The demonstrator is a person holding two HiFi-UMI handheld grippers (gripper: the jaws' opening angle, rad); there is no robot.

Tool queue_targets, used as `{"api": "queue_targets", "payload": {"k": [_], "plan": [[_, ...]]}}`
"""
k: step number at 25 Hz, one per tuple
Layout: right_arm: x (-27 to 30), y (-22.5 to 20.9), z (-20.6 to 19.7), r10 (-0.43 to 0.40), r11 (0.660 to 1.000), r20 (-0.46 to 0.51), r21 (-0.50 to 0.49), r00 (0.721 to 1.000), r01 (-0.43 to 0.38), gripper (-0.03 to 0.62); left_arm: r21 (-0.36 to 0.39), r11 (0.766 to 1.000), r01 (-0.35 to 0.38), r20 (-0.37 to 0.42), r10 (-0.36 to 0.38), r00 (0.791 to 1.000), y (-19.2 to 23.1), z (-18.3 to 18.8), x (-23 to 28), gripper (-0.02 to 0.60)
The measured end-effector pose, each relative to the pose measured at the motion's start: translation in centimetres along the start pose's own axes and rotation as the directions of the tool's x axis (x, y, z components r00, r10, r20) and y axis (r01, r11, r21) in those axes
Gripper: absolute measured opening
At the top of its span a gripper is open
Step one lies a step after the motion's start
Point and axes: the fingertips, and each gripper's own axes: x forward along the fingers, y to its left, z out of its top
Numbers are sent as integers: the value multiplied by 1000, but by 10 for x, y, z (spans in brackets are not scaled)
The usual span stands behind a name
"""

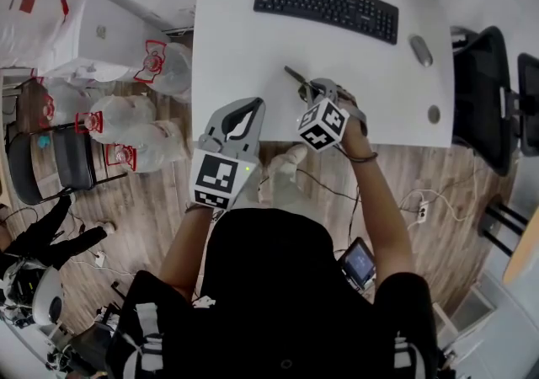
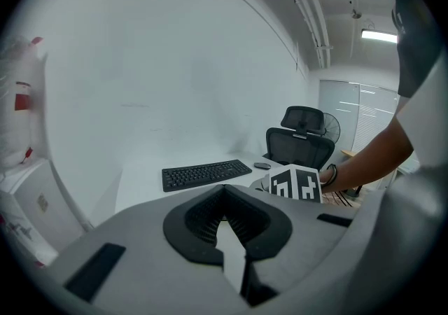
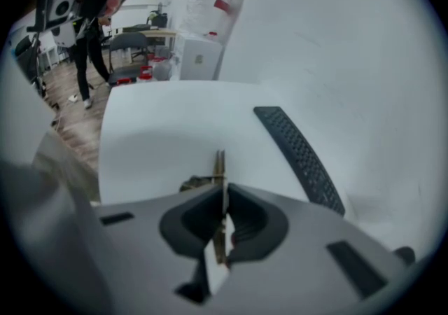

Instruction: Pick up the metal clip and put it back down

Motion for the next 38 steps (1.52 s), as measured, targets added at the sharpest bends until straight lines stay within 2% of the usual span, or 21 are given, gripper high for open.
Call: {"api": "queue_targets", "payload": {"k": [5, 12, 17, 24, 38], "plan": [[0, -1, -3, -36, 999, 6, -22, 999, 37, 37, 1, 1000, 0, 1, 0, 1000, -2, 2, 2, 25], [0, 6, -4, -35, 999, 5, -37, 999, 35, 38, 6, 1000, 3, 0, -3, 1000, -5, 3, 4, 25], [1, 14, -5, 3, 999, -7, -34, 1000, -3, 38, 12, 1000, 2, 6, -2, 1000, -3, 7, 4, 25], [1, 20, -4, 18, 999, -12, -43, 1000, -18, 40, 15, 1000, 0, 7, 0, 1000, 1, 9, 2, 25], [4, 38, -10, 85, 996, -34, -11, 996, -86, 106, 20, 1000, 4, 4, -4, 1000, 3, 8, 4, 25]]}}
